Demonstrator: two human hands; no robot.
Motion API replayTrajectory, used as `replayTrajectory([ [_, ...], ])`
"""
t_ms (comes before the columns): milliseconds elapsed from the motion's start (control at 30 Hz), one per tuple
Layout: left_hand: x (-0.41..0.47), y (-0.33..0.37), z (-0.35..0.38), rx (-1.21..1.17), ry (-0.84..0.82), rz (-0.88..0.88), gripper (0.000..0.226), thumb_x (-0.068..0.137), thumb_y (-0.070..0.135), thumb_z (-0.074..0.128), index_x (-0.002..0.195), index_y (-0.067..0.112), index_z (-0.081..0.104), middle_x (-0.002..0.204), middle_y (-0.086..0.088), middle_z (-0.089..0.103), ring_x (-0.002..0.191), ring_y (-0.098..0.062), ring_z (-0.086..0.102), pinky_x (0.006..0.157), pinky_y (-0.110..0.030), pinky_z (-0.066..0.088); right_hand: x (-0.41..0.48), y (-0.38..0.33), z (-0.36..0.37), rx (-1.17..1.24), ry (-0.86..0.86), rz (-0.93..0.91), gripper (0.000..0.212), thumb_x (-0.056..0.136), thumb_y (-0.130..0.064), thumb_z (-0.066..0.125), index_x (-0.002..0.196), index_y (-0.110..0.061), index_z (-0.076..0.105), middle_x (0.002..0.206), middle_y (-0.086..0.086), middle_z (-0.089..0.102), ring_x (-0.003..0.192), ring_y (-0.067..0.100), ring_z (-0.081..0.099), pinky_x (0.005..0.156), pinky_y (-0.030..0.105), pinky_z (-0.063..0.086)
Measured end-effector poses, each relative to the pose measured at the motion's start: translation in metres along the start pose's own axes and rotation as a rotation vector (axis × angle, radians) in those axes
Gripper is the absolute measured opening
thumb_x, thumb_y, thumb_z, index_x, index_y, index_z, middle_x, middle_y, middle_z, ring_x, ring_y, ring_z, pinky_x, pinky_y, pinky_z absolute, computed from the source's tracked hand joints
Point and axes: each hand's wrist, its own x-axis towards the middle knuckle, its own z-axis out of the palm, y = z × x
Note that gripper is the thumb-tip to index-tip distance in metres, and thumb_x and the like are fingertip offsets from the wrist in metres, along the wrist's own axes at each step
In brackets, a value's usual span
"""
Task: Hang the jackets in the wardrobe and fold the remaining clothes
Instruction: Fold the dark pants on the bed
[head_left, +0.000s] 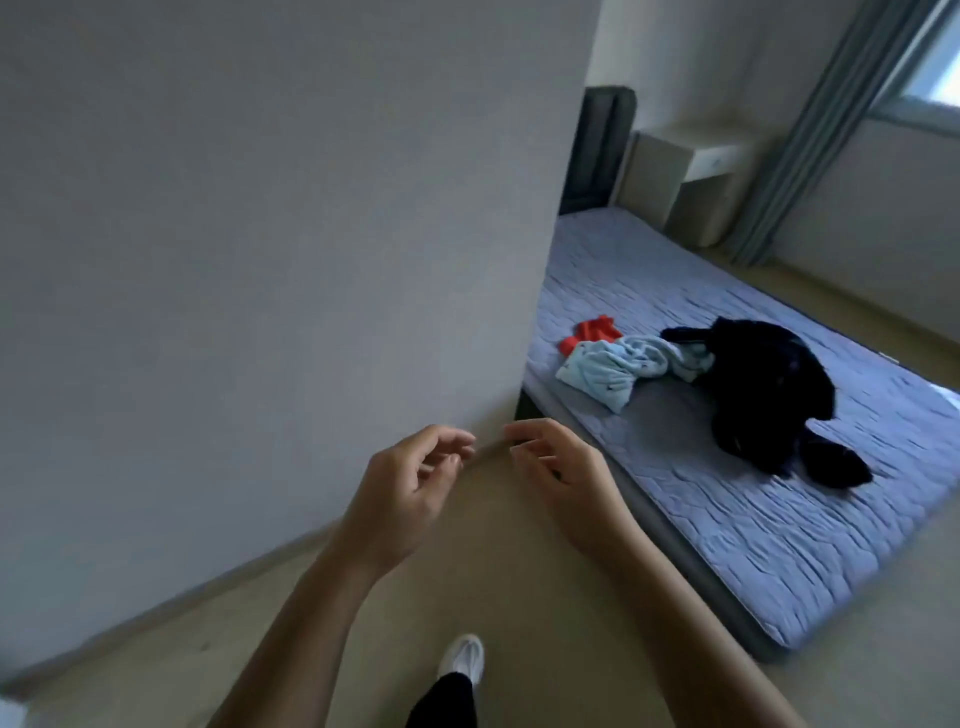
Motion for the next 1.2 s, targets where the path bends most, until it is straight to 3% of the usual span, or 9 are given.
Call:
replayTrajectory([
  [333,0.274,-0.020,0.167,-0.090,-0.390,0.004,0.025,0.094,0.009,0.055,0.095,0.031,0.066,0.086,0.015,0.071,0.083,-0.004,0.066,0.073,-0.012,0.050,0.144,0.148,-0.151,-0.055,0.353,0.342,0.022,0.095,-0.013,0.055,0.100,-0.033,0.064,0.098,-0.013,0.068,0.088,0.000,0.063,0.072,0.011,0.048],
  [533,0.403,-0.010,0.287,-0.064,-0.642,0.036,0.026,0.092,0.010,0.055,0.090,0.033,0.065,0.085,0.015,0.071,0.082,-0.007,0.065,0.075,-0.023,0.053,0.187,0.226,-0.245,-0.035,0.591,0.511,0.023,0.093,-0.005,0.055,0.099,-0.024,0.065,0.088,-0.004,0.068,0.080,0.011,0.065,0.069,0.022,0.051],
  [600,0.436,-0.011,0.330,-0.036,-0.710,0.037,0.027,0.092,0.010,0.055,0.088,0.035,0.065,0.083,0.015,0.070,0.080,-0.008,0.065,0.074,-0.025,0.053,0.191,0.258,-0.273,-0.014,0.641,0.570,0.023,0.092,-0.004,0.055,0.098,-0.023,0.066,0.083,-0.004,0.067,0.071,0.004,0.062,0.061,0.016,0.046],
  [667,0.466,-0.016,0.376,-0.005,-0.751,0.024,0.029,0.091,0.008,0.055,0.086,0.035,0.064,0.081,0.011,0.071,0.080,-0.011,0.065,0.075,-0.027,0.053,0.197,0.296,-0.301,0.007,0.683,0.636,0.025,0.092,-0.003,0.055,0.094,-0.026,0.064,0.085,-0.006,0.067,0.078,0.006,0.064,0.065,0.016,0.047],
  [733,0.492,-0.027,0.426,0.035,-0.779,0.005,0.029,0.090,0.007,0.055,0.084,0.033,0.064,0.081,0.008,0.071,0.079,-0.012,0.065,0.076,-0.028,0.053,0.206,0.343,-0.328,0.024,0.718,0.713,0.025,0.091,-0.002,0.055,0.092,-0.025,0.064,0.089,-0.002,0.069,0.087,0.018,0.066,0.075,0.029,0.051],
  [833,0.528,-0.054,0.500,0.115,-0.824,-0.044,0.029,0.089,0.006,0.055,0.081,0.032,0.064,0.080,0.008,0.071,0.077,-0.012,0.066,0.076,-0.029,0.052,0.225,0.424,-0.364,0.052,0.729,0.866,0.021,0.091,-0.002,0.053,0.093,-0.018,0.065,0.090,0.007,0.069,0.087,0.026,0.066,0.073,0.029,0.050],
  [933,0.564,-0.090,0.581,0.192,-0.860,-0.101,0.031,0.088,0.005,0.053,0.078,0.032,0.063,0.078,0.009,0.070,0.076,-0.013,0.065,0.075,-0.031,0.052,0.245,0.517,-0.393,0.029,0.670,1.001,0.020,0.090,-0.004,0.053,0.097,-0.018,0.066,0.090,-0.002,0.068,0.085,0.017,0.062,0.068,0.019,0.044],
  [1067,0.604,-0.159,0.686,0.299,-0.922,-0.098,0.032,0.088,0.010,0.053,0.075,0.040,0.058,0.080,0.014,0.068,0.080,-0.008,0.063,0.073,-0.023,0.048,0.263,0.645,-0.406,-0.024,0.536,1.166,0.023,0.089,-0.008,0.050,0.103,-0.016,0.066,0.099,-0.002,0.066,0.097,0.015,0.061,0.080,0.021,0.043],
  [1200,0.630,-0.253,0.790,0.409,-0.986,-0.065,0.021,0.089,0.018,0.053,0.086,0.038,0.059,0.095,0.014,0.067,0.088,-0.007,0.061,0.083,-0.029,0.050,0.269,0.780,-0.397,-0.173,0.271,1.235,0.030,0.089,-0.014,0.048,0.117,-0.016,0.060,0.123,0.004,0.055,0.113,0.019,0.055,0.094,0.025,0.041],
])
